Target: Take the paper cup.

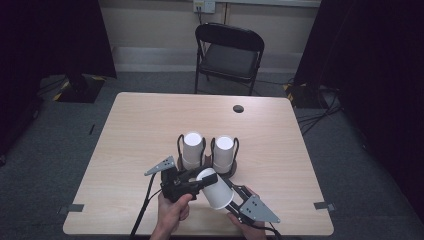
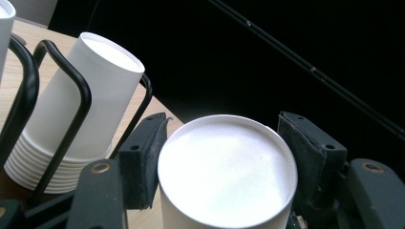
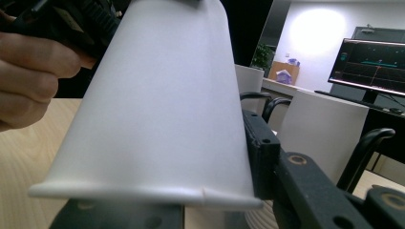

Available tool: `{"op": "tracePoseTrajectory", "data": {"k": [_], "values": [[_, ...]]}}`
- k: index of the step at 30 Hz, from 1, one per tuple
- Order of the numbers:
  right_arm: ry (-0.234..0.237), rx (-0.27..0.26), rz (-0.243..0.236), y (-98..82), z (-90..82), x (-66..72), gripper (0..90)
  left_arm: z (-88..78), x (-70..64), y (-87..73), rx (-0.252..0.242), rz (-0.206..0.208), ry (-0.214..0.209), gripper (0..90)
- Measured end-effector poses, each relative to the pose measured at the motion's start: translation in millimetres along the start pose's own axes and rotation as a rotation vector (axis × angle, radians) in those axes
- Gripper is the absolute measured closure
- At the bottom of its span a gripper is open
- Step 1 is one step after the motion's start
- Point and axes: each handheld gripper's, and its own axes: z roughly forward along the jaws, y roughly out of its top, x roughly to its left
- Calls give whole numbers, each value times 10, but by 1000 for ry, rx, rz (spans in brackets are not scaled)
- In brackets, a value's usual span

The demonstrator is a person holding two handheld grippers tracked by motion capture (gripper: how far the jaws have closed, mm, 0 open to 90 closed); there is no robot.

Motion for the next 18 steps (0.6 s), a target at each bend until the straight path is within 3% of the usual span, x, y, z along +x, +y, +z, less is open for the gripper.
{"op": "tracePoseTrajectory", "data": {"k": [4, 9, 14, 18], "values": [[-9, -5, 14, -17, -27, -22, 790, 23, 10, -3, 27, 26, 10, 346], [0, -9, 24, -15, -34, -33, 828, 21, 16, 4, 15, 34, 25, 336], [8, -4, 21, 4, -48, -32, 839, 11, -3, 2, 16, 73, 32, 324], [14, 19, 45, 19, -45, -47, 840, 4, -6, 8, 11, 95, 55, 309]]}}
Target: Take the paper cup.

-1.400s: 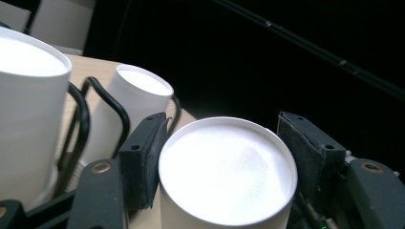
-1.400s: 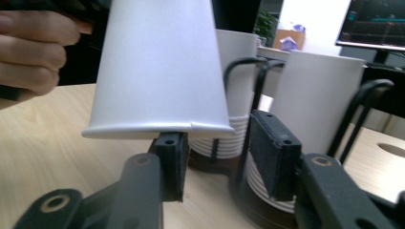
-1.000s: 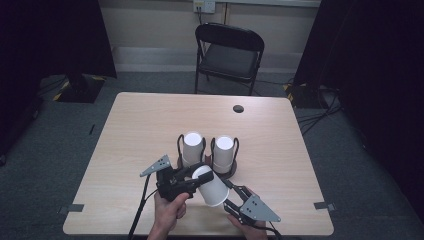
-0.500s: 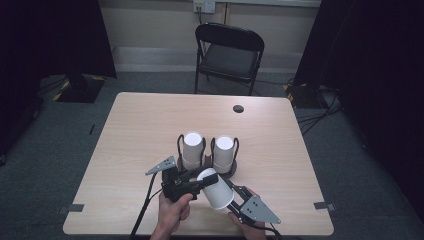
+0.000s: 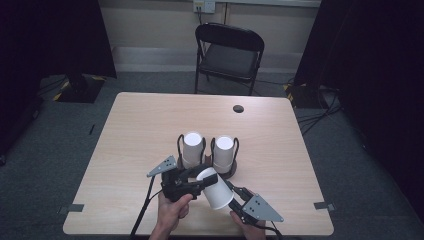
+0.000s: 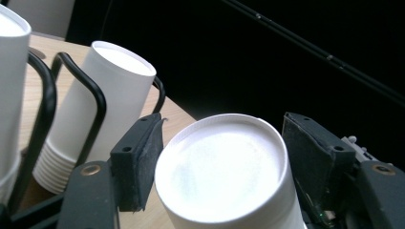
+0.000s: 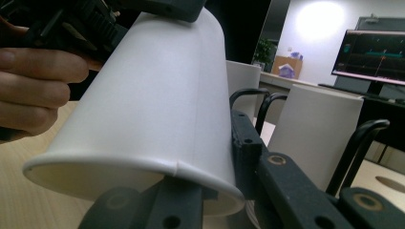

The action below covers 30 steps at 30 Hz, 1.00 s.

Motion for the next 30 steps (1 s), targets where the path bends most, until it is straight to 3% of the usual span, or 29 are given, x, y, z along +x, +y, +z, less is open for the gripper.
{"op": "tracePoseTrajectory", "data": {"k": [3, 9, 14, 24, 30], "values": [[15, 13, 20, 9, -3, -18, 841, -16, 8, -4, -3, -7, -18, 281], [20, 51, 30, 20, -18, -41, 851, -76, 12, 15, -37, 26, 10, 278], [14, 63, 64, 34, -35, -65, 850, -135, 17, 35, -49, 81, 51, 274], [7, 154, 116, 55, -37, -115, 853, -213, 25, 14, -57, 193, 152, 240], [12, 206, 132, 54, -21, -148, 857, -267, 43, -17, -59, 248, 188, 215]]}}
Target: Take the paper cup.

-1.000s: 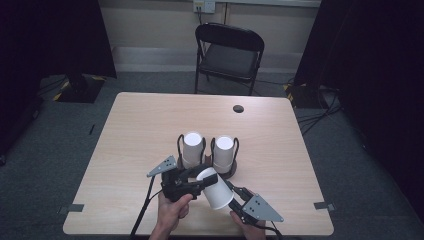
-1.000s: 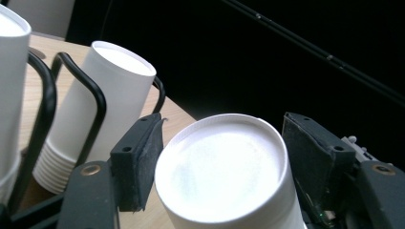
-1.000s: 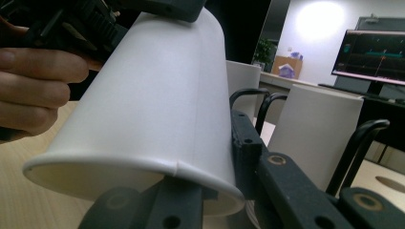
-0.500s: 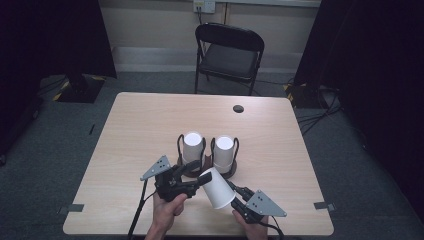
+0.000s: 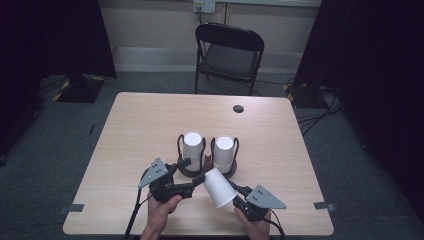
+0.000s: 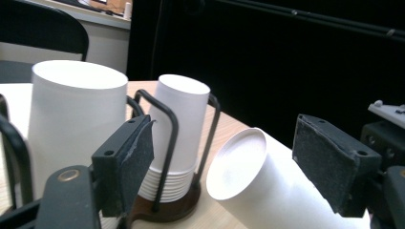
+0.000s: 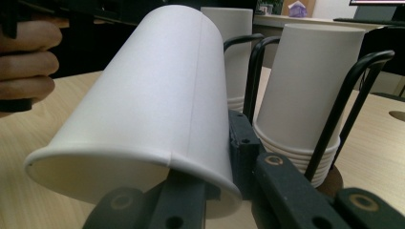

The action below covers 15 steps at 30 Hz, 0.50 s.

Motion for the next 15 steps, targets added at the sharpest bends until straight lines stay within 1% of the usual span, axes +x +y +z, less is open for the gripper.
{"op": "tracePoseTrajectory", "data": {"k": [3, 5, 7, 8, 9, 10, 12, 15], "values": [[0, 25, 9, 1, 12, -1, 857, -24, 31, -30, 3, 5, 23, 207], [-2, 41, 14, 4, 17, -5, 856, -45, 38, -45, -3, 19, 36, 207], [-3, 59, 18, 8, 20, -7, 856, -69, 50, -58, 0, 30, 35, 207], [-2, 69, 20, 8, 21, -8, 856, -79, 52, -64, 2, 37, 53, 208], [-5, 76, 20, 8, 23, -10, 856, -87, 49, -71, 1, 52, 78, 208], [-4, 86, 26, 10, 22, -13, 856, -96, 55, -76, 8, 71, 82, 208], [0, 98, 30, 10, 20, -24, 857, -99, 69, -88, 21, 86, 77, 203], [3, 127, 29, 19, 20, -35, 857, -98, 72, -102, 63, 131, 88, 181]]}}
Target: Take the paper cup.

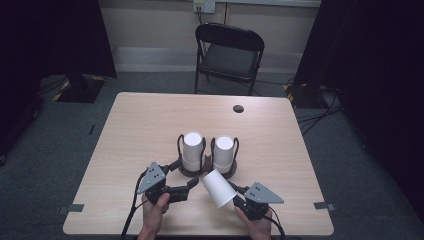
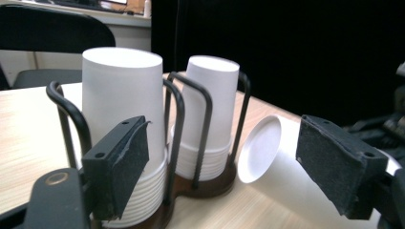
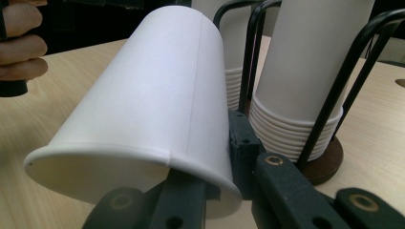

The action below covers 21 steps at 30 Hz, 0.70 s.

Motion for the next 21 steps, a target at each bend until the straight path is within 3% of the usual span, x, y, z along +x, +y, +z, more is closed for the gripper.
{"op": "tracePoseTrajectory", "data": {"k": [12, 17, 21], "values": [[30, 99, 10, 53, -19, -66, 856, 19, -93, -73, 103, 178, 23, 190], [55, 146, -2, 83, -10, -83, 855, 28, -118, -105, 124, 200, 24, 188], [55, 191, 7, 145, 9, -109, 854, 58, -159, -135, 150, 249, 33, 188]]}}
